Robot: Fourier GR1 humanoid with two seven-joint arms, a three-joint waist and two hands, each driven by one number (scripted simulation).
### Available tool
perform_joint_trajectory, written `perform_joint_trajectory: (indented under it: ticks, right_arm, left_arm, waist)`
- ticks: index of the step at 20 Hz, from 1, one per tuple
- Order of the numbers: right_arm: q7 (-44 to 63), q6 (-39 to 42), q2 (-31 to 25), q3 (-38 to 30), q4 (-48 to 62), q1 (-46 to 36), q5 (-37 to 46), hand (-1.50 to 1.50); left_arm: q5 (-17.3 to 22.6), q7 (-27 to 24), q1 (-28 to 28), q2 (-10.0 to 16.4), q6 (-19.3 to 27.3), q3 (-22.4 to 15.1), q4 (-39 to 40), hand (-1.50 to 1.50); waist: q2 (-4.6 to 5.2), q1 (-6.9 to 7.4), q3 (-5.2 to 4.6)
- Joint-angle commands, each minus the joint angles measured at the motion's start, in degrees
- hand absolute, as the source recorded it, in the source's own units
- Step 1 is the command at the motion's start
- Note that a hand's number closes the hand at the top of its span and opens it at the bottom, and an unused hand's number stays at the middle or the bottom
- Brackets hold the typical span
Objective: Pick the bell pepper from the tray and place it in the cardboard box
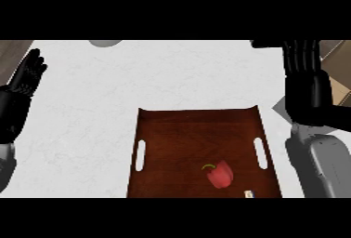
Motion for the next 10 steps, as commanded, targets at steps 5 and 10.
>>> perform_joint_trajectory:
  ticks: [5, 10]
  right_arm:
    - [0.47, 2.77, -1.87, 18.96, -1.21, 18.7, 14.74, -1.5]
    - [-6.27, -5.61, -14.12, 18.01, 2.11, 19.48, 34.4, -1.5]
  left_arm:
    - [0.06, 2.67, 1.67, -5.72, -3.12, -8.44, -1.51, 0.0]
    - [1.09, 3.84, 2.85, -7.59, -3.42, -9.92, 0.3, 0.0]
  waist:
    - [0.39, -0.41, -1.73]
    - [0.31, -3.93, -2.45]
